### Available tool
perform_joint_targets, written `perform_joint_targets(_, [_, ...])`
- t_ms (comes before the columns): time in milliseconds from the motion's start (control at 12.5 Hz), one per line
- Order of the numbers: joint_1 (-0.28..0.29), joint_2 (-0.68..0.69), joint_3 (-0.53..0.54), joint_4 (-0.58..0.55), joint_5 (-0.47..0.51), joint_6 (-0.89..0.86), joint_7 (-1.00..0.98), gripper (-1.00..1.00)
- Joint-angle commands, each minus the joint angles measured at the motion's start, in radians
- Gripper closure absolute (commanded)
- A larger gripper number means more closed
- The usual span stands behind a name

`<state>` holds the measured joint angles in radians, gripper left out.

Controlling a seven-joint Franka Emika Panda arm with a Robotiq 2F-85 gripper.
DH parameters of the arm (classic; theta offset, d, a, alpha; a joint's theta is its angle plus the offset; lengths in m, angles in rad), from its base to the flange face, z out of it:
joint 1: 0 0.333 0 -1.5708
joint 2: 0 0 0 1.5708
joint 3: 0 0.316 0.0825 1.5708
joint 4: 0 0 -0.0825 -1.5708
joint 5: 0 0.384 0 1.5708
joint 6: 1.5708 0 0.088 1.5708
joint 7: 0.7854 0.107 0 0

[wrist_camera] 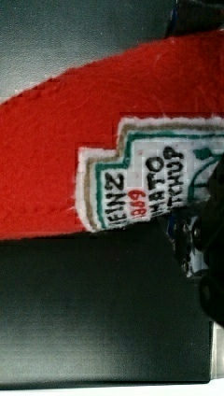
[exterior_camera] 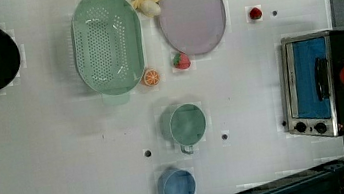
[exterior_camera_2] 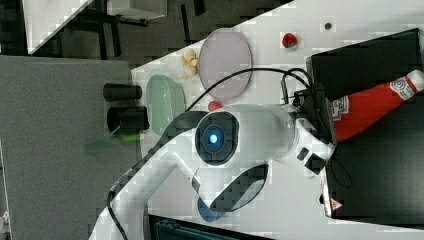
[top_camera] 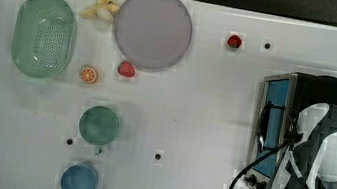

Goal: Pick Ketchup from oven and place it on table.

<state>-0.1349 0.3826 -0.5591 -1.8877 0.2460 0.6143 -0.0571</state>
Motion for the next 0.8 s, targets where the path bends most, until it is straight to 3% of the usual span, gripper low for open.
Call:
perform_joint_targets(80, [-0.016, -0.024, -0.025, 0.033, 0.01, -0.005, 0.027, -0.43])
perform_joint_targets(160, [-0.012, -0.028, -0.022, 0.038, 0.01, -0.005, 0.027, -0.27])
perform_joint_targets(560, [-0.002, -0.04, -0.022, 0.088, -0.006, -0.02, 0.022, -0.27])
perform_joint_targets(800, [0.043, -0.085, -0.021, 0.174, -0.062, -0.089, -0.04, -0.27])
